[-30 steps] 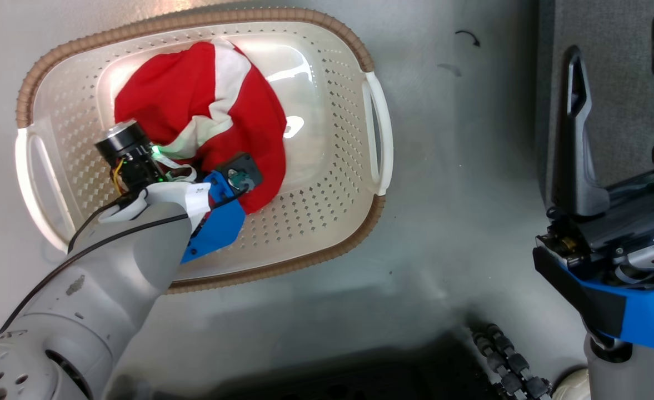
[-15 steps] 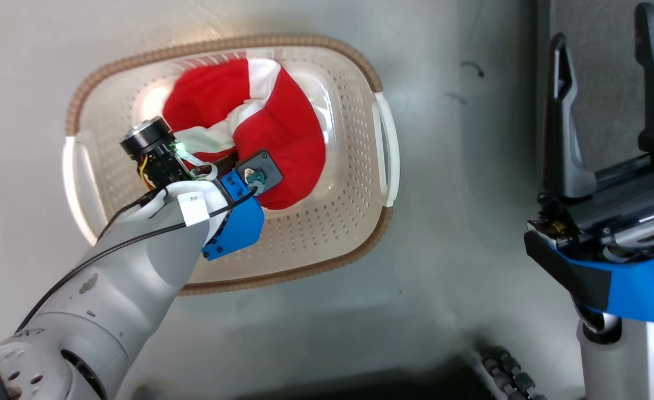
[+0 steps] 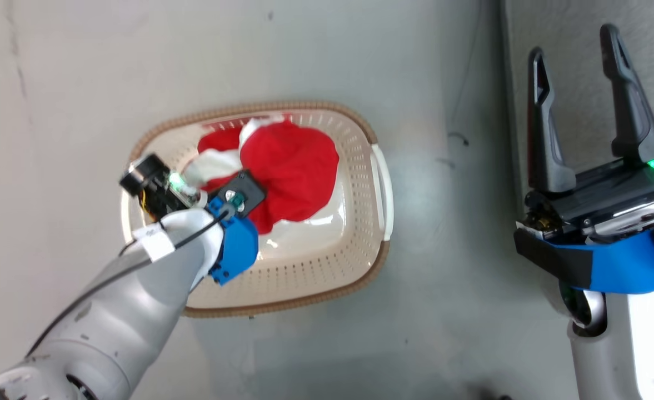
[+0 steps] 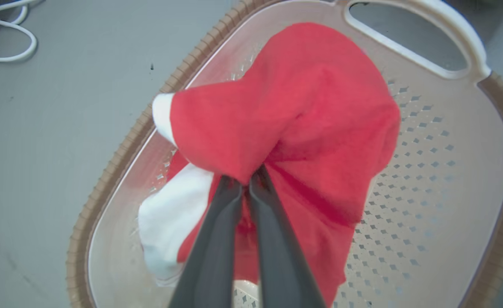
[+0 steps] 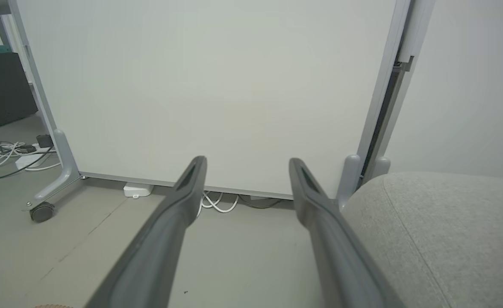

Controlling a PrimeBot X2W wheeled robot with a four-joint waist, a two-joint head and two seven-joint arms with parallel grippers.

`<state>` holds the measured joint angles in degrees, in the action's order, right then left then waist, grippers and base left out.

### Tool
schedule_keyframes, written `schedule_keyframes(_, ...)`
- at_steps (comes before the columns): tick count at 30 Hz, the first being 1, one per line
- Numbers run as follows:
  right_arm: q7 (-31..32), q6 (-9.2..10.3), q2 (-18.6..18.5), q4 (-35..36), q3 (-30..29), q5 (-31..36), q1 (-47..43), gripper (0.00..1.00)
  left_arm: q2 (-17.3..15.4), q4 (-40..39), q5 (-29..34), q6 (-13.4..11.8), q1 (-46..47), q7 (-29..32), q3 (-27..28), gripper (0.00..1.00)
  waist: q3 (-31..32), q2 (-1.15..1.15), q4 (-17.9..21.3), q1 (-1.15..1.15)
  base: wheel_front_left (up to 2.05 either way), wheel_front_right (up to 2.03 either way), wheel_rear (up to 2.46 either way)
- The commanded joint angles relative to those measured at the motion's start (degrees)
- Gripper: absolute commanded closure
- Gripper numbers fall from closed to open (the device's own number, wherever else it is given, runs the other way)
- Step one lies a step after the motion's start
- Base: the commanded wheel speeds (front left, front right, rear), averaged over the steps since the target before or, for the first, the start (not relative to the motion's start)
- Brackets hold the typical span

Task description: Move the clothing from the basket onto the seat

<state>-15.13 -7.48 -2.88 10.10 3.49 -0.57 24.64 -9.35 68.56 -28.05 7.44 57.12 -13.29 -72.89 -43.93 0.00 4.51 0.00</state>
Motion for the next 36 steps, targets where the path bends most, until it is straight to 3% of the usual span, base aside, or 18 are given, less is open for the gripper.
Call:
schedule_keyframes(1, 0.0, -0.03, 0.0, -0.6, -0.2, -0.5, -0.7, 0.0, -0.3, -0.3, -0.7, 0.0, -0.9, -0.7, 0.2, 1.0, 3.5, 0.0, -0.3, 0.0, 0.0, 0.0, 0.0)
schedule_keyframes(13, 0.0, -0.03, 0.0, -5.1, -0.8, -1.6, -5.2, 0.0, -1.8, -7.6, -6.7, 0.0, -6.0, -1.9, 5.5, 1.0, 16.2, 0.0, -2.5, 0.0, 0.0, 0.0, 0.0)
schedule_keyframes(23, 0.0, -0.03, 0.0, -8.0, -0.5, -2.9, -9.0, 0.0, -4.1, -15.2, -5.9, -0.5, -11.1, -2.0, 15.6, 1.0, 25.2, 0.0, -3.8, 0.0, 0.0, 0.0, 0.0)
schedule_keyframes(36, 0.0, -0.03, 0.0, -11.0, -0.2, -4.7, -13.9, 0.0, -4.1, -23.1, -2.7, -0.9, -16.2, -2.0, 27.2, 1.0, 34.4, 0.0, -4.6, 0.0, 0.0, 0.0, 0.0)
